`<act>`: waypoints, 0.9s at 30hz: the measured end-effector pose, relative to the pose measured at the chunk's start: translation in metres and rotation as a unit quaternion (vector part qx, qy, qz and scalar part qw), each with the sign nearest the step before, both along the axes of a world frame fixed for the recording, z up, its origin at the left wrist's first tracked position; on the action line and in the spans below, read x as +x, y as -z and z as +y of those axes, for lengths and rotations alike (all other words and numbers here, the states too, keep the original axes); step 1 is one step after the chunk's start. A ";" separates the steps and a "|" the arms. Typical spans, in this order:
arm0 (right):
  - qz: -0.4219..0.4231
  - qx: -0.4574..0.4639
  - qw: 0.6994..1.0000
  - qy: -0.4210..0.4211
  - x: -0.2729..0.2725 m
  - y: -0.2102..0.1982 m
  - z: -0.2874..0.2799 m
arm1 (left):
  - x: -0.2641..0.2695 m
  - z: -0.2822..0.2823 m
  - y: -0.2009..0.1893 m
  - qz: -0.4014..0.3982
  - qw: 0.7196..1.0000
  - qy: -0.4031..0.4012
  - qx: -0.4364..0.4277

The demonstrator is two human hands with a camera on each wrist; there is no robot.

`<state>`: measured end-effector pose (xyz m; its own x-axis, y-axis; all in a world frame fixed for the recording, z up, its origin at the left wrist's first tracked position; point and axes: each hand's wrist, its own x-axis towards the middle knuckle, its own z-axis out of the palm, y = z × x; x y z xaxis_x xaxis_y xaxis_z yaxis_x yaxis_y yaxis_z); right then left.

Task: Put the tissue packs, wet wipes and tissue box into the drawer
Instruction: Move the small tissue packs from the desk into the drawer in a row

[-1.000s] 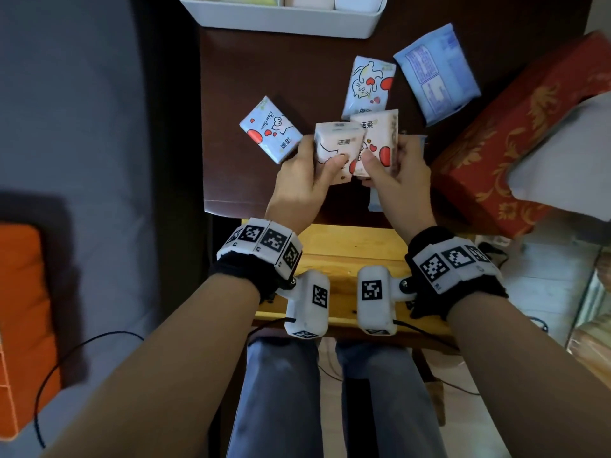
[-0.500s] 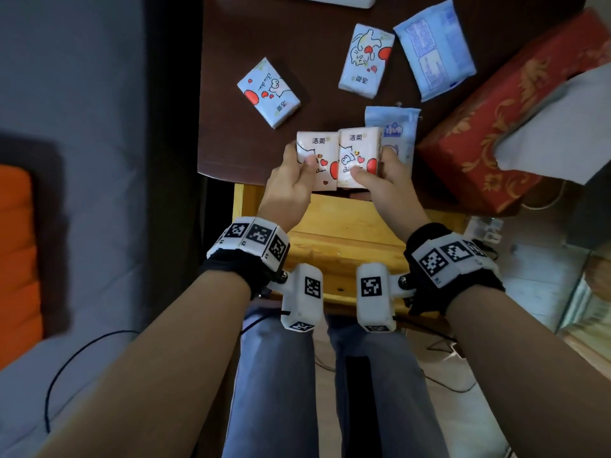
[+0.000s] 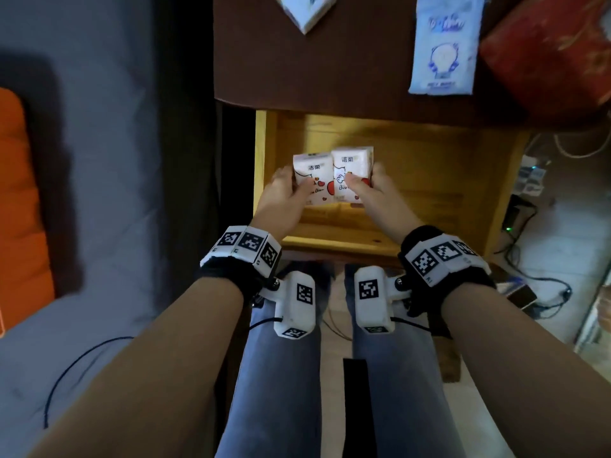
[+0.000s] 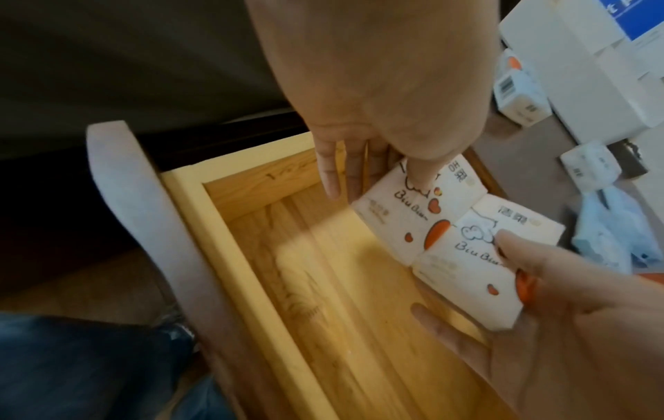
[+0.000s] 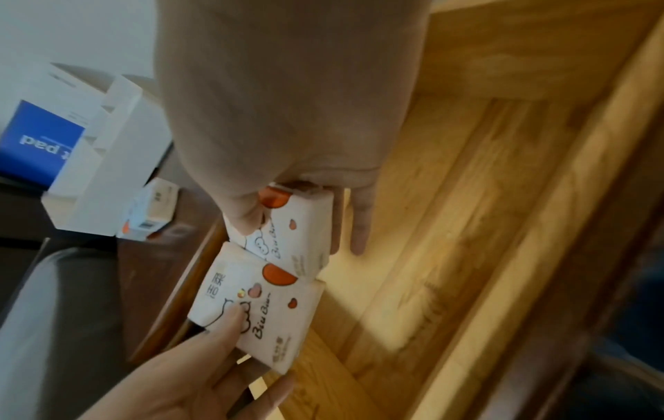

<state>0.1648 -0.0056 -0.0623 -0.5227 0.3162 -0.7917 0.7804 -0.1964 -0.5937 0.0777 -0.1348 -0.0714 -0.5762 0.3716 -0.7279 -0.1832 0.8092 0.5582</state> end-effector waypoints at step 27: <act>-0.157 0.151 0.968 -0.125 0.026 0.122 -0.015 | 0.019 -0.016 0.092 0.168 0.973 0.100 -0.124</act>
<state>0.1907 -0.0206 -0.1843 -0.3618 0.4517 -0.8155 0.9322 0.1677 -0.3207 0.0968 -0.1504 -0.1630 -0.7308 0.3381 -0.5929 0.1514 0.9274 0.3421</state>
